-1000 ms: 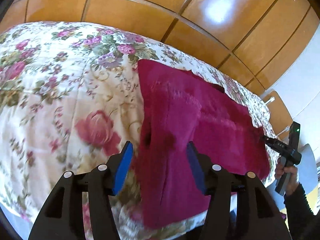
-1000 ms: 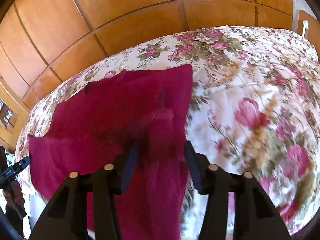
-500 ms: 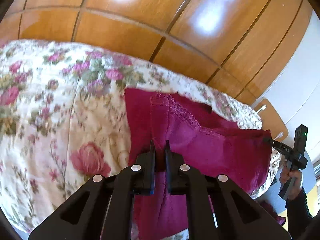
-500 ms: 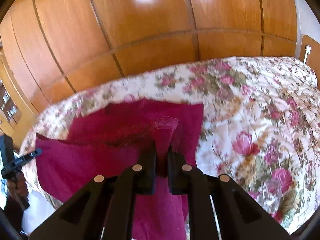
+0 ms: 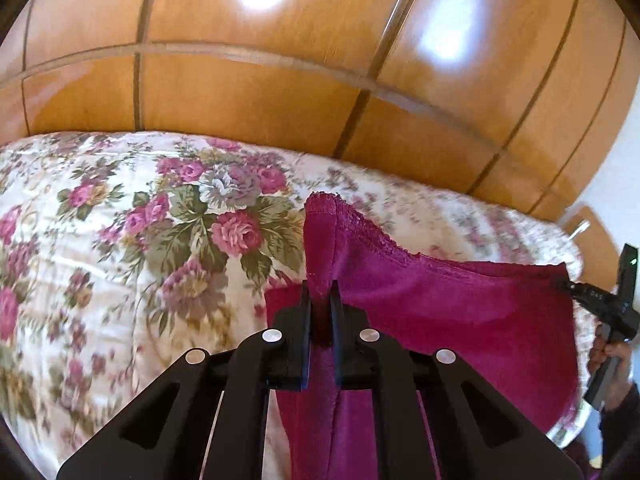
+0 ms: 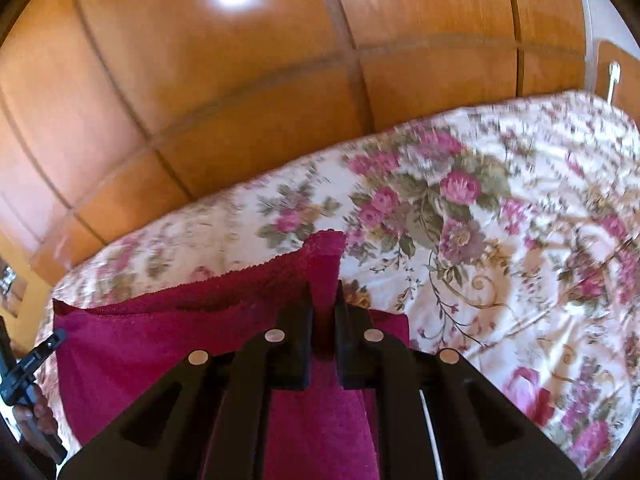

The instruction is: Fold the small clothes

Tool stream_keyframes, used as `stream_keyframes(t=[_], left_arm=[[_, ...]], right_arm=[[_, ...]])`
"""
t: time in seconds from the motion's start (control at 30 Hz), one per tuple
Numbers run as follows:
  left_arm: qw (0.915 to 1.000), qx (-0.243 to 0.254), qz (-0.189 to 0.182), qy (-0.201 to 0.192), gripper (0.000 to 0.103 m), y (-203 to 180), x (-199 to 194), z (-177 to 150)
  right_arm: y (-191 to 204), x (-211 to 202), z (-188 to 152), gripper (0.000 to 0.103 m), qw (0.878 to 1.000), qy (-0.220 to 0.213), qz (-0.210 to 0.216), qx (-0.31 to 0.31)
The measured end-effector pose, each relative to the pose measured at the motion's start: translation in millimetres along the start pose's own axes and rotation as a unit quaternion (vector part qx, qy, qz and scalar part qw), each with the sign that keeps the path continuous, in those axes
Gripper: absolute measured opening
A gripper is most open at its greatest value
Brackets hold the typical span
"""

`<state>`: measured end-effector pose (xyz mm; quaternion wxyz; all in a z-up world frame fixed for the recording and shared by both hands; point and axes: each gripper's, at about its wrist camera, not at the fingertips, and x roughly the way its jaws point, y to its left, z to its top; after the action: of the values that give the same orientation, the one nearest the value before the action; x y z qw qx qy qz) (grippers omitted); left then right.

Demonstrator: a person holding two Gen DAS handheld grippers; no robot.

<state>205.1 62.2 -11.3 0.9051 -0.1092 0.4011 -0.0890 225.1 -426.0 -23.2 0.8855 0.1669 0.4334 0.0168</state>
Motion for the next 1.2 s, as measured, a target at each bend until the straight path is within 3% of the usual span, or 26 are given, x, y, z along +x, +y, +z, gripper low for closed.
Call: stream_keyframes(t=[0.2, 0.27, 0.3, 0.37, 0.43, 0.53, 0.7, 0.8, 0.83, 0.97, 1.0, 1.03, 1.07, 1.1, 1.2], left_arm=[[0.9969, 0.018, 0.047, 0.061, 0.007, 2.1, 58.3, -7.5], [0.9966, 0.021, 0.046, 0.065, 0.007, 3.0, 59.0, -11.1], [0.9969, 0.018, 0.044, 0.063, 0.011, 4.8, 55.6, -12.0], [0.9972, 0.006, 0.040, 0.063, 0.020, 10.5, 43.0, -14.1], [0.9980, -0.011, 0.024, 0.058, 0.026, 17.8, 26.9, -19.4], [0.9981, -0.031, -0.007, 0.052, 0.034, 28.8, 1.7, -35.3], [0.9958, -0.038, -0.064, 0.053, 0.035, 39.0, -42.7, -76.2], [0.9936, -0.039, -0.091, 0.053, 0.058, 38.8, -62.2, -100.5], [0.9931, -0.038, -0.098, 0.052, 0.059, 37.3, -68.5, -109.1], [0.9932, -0.026, -0.098, 0.057, 0.058, 30.5, -73.1, -127.3], [0.9937, -0.023, -0.093, 0.059, 0.058, 28.9, -71.1, -130.4], [0.9941, -0.018, -0.089, 0.059, 0.045, 29.1, -69.7, -131.4], [0.9950, -0.007, -0.079, 0.061, 0.035, 28.0, -68.1, -131.8], [0.9960, 0.015, -0.057, 0.067, 0.021, 24.3, -65.4, -131.1], [0.9966, 0.039, -0.039, 0.061, 0.010, 23.7, -69.4, -128.2]], right_arm=[[-16.8, 48.8, -14.1, 0.009, 0.998, 0.052, -0.016, 0.010], [-20.6, 39.3, -16.6, 0.016, 0.999, 0.047, 0.000, 0.011], [-21.8, 32.9, -18.4, 0.029, 0.999, 0.046, 0.005, 0.009], [-24.7, 16.1, -23.7, 0.036, 0.999, 0.041, 0.022, 0.005], [-31.8, -5.3, -34.2, 0.045, 0.998, 0.039, 0.038, 0.005], [-49.1, -38.8, -61.0, 0.045, 0.996, 0.049, 0.077, 0.016], [-67.4, -81.8, -113.2, 0.051, 0.991, 0.075, 0.111, 0.026], [-70.9, -97.7, -142.0, 0.053, 0.988, 0.088, 0.125, 0.028], [-70.6, -99.7, -148.8, 0.053, 0.987, 0.091, 0.127, 0.027], [-66.1, -94.8, -164.2, 0.047, 0.986, 0.099, 0.128, 0.025], [-62.1, -91.8, -165.5, 0.032, 0.986, 0.103, 0.131, 0.018], [-54.9, -89.7, -165.4, 0.015, 0.986, 0.107, 0.127, 0.005], [-51.6, -88.5, -164.3, 0.010, 0.988, 0.108, 0.114, -0.006], [-44.5, -92.2, -161.4, 0.008, 0.989, 0.103, 0.099, -0.026], [-39.3, -113.2, -149.6, 0.007, 0.994, 0.065, 0.079, -0.050]])
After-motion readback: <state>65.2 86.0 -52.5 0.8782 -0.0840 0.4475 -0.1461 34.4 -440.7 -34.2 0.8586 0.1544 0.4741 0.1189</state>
